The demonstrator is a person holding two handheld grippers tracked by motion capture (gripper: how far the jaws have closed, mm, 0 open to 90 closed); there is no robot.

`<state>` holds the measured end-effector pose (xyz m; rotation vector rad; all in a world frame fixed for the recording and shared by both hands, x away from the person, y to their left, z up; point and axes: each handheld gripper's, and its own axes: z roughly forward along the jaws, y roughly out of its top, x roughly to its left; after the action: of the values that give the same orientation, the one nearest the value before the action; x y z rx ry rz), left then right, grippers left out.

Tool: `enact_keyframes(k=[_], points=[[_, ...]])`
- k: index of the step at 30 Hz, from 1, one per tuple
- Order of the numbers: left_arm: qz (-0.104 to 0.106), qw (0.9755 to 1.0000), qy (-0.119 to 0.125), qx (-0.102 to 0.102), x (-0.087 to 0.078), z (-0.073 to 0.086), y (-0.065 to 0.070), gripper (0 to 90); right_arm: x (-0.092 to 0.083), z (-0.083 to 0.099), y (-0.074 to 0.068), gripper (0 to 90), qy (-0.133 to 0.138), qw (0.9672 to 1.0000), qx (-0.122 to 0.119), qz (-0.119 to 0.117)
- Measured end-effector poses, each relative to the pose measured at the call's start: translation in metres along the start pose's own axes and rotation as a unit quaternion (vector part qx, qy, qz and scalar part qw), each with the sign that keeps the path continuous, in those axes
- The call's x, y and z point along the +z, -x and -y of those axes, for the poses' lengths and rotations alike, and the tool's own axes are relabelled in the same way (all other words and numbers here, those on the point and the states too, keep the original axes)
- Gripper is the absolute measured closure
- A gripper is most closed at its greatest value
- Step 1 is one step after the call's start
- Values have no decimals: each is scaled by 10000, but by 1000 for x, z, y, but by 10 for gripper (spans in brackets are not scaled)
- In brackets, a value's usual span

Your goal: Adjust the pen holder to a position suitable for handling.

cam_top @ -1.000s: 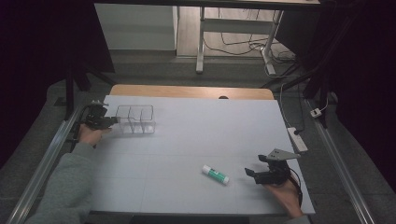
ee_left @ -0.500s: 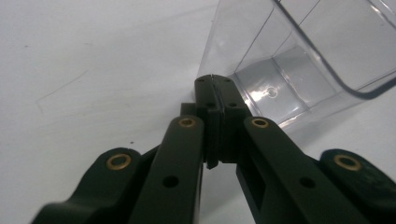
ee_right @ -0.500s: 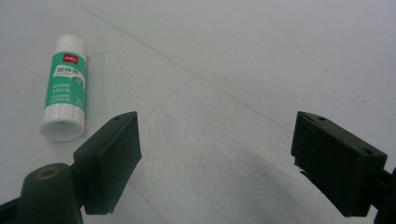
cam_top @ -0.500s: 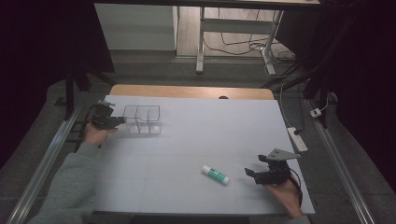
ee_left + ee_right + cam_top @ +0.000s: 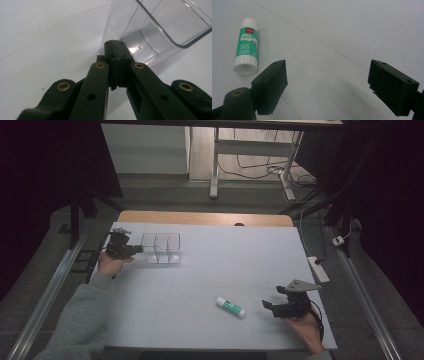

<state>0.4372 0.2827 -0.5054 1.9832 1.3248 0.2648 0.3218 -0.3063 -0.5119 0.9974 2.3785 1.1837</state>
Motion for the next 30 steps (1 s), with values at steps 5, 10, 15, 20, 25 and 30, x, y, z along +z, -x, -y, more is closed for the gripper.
enact_keyframes(k=[5,10,15,20,25,30], points=[[40,10000,2,-13,3,-2,1,889,0,0,0,150,-2,10000,-14,-17],[96,10000,-1,0,8,-3,5,889,1,0,0,150,-11,10000,-12,-20],[122,9999,-28,72,9,-7,11,888,1,0,0,151,-23,10000,-18,-62],[145,9998,-30,99,10,-12,16,888,1,0,0,152,-26,10000,-7,-62],[206,9997,-42,143,14,-16,21,889,1,0,0,152,-30,10000,-5,-66],[295,9994,-54,189,18,-18,27,888,1,0,0,152,-27,10000,-2,-73]])
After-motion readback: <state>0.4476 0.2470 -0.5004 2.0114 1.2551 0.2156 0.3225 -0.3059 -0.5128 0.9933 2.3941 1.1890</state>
